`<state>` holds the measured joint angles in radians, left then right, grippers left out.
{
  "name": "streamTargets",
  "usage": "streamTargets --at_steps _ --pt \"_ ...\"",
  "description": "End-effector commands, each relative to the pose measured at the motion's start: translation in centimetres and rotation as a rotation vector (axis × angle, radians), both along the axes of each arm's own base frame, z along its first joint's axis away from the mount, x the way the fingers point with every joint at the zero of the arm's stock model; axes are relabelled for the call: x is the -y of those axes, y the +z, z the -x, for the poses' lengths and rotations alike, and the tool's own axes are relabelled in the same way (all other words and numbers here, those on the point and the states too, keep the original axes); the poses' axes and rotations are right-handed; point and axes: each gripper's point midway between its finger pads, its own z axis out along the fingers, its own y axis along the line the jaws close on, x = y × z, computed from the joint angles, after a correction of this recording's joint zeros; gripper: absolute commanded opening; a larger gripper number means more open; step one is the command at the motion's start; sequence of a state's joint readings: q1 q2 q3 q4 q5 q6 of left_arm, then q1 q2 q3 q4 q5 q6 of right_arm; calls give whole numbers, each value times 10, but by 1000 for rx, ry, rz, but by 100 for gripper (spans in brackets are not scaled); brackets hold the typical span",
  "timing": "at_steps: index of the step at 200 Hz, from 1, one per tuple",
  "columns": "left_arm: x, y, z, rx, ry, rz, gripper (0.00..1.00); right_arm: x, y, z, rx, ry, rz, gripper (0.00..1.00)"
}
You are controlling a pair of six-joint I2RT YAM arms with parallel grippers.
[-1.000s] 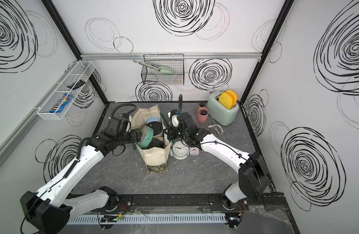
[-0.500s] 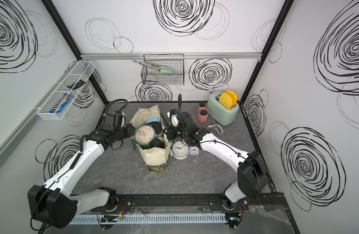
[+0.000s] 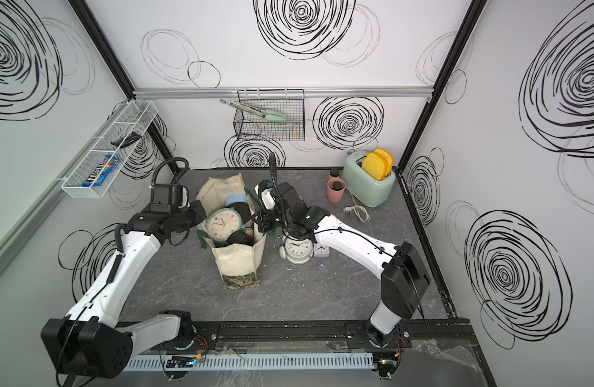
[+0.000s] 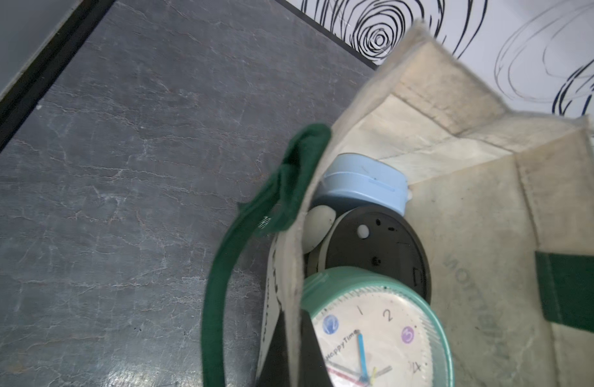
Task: Put the alarm clock into the canvas bag
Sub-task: Adjust the canvas bag at the center of the board.
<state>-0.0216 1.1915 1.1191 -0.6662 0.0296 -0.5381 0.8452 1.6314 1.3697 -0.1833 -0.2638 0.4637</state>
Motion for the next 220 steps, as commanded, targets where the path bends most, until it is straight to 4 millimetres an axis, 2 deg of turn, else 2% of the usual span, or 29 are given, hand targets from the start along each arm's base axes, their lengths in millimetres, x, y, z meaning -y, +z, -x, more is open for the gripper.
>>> streamTargets --at_steps 1,26,42,89,121,138,172,186,197,220 --pt "-3 56 -30 242 25 34 0 -17 68 -12 127 20 -180 0" --pt "-11 34 -26 215 48 48 0 -20 49 -14 91 10 -165 0" --pt "-15 29 -24 219 56 60 0 -19 43 -16 83 -3 -160 0" --pt "-10 53 -41 288 43 94 0 -17 65 -25 150 -32 -164 0" --pt "0 63 -51 323 19 124 0 -12 68 -29 161 -53 -161 0" --pt "1 55 -50 315 14 121 0 -9 62 -28 157 -67 -153 0" --pt "-2 20 -40 254 23 143 0 -6 40 -23 120 -76 -139 0" --pt "-5 15 -34 248 34 147 0 -7 35 -20 106 -68 -145 0" --pt "-7 16 -30 248 42 150 2 -6 35 -18 107 -68 -148 0" --pt "-6 23 -26 258 35 152 26 -2 44 -20 131 -78 -156 9"
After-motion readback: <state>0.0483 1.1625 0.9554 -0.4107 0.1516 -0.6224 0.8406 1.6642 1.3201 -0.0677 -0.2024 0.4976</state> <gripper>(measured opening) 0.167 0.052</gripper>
